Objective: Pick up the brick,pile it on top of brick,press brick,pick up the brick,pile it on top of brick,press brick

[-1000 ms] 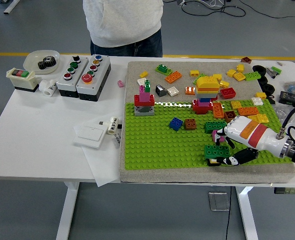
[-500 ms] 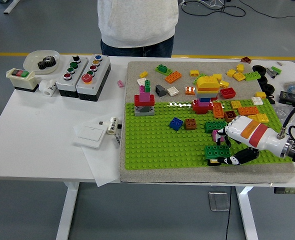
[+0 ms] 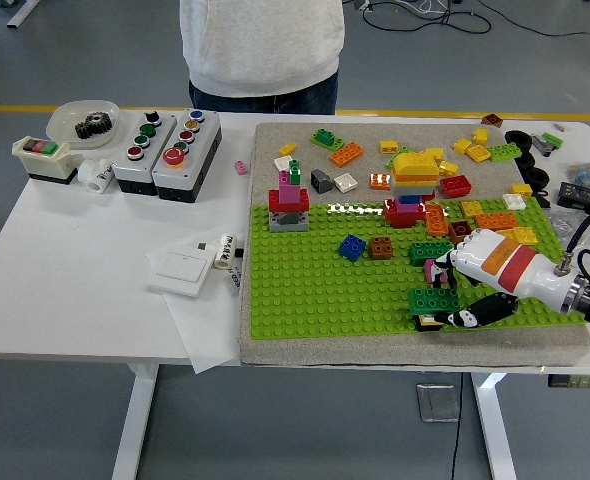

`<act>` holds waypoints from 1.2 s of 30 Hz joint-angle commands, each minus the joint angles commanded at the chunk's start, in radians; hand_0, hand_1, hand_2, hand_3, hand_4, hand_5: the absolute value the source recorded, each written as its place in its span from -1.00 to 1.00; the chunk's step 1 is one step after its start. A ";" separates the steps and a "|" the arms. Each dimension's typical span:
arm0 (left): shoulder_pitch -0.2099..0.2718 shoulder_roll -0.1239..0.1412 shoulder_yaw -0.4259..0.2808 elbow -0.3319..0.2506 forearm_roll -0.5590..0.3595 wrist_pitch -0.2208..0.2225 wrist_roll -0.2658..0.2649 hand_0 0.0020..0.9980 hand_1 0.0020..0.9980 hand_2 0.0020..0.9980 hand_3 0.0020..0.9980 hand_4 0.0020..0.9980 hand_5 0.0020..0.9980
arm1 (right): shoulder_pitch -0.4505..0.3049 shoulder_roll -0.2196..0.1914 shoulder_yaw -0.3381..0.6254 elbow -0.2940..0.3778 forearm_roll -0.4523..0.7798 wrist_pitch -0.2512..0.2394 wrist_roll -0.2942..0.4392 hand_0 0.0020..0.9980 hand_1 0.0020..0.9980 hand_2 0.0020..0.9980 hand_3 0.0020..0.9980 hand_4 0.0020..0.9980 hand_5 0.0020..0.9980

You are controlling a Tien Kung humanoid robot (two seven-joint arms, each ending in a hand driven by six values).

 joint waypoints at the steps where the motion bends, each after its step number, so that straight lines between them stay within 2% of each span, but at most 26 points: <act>1: 0.000 0.000 0.000 0.000 0.000 0.000 0.000 0.58 0.59 0.56 0.26 0.38 0.29 | 0.000 0.000 0.000 0.000 -0.001 0.001 0.000 -0.79 -0.54 -0.25 -0.06 0.39 -0.46; 6: -0.001 0.000 0.001 0.000 -0.003 0.000 -0.001 0.58 0.59 0.56 0.26 0.38 0.29 | -0.002 -0.001 0.000 -0.001 -0.003 0.004 0.000 -0.79 -0.54 -0.25 -0.06 0.39 -0.46; 7: -0.001 0.000 0.002 0.000 -0.004 0.001 -0.001 0.58 0.59 0.56 0.26 0.38 0.29 | -0.002 -0.001 0.000 -0.001 -0.004 0.004 0.000 -0.79 -0.50 -0.21 -0.04 0.27 -0.41; 12: -0.002 0.000 0.002 0.000 -0.004 0.001 -0.001 0.58 0.59 0.56 0.26 0.38 0.29 | -0.001 0.000 0.001 -0.001 -0.004 0.004 0.000 -0.79 -0.50 -0.21 -0.04 0.27 -0.41; 13: -0.002 0.000 0.002 0.000 -0.004 0.001 -0.001 0.58 0.59 0.56 0.26 0.38 0.29 | -0.001 0.001 0.001 -0.002 -0.004 0.004 0.000 -0.77 -0.48 -0.17 -0.05 0.18 -0.34; 36: 0.003 -0.001 -0.002 0.000 0.005 0.001 0.001 0.58 0.58 0.56 0.26 0.38 0.29 | -0.006 0.001 0.007 0.003 -0.013 0.013 0.007 -0.74 -0.44 -0.11 -0.02 0.26 -0.35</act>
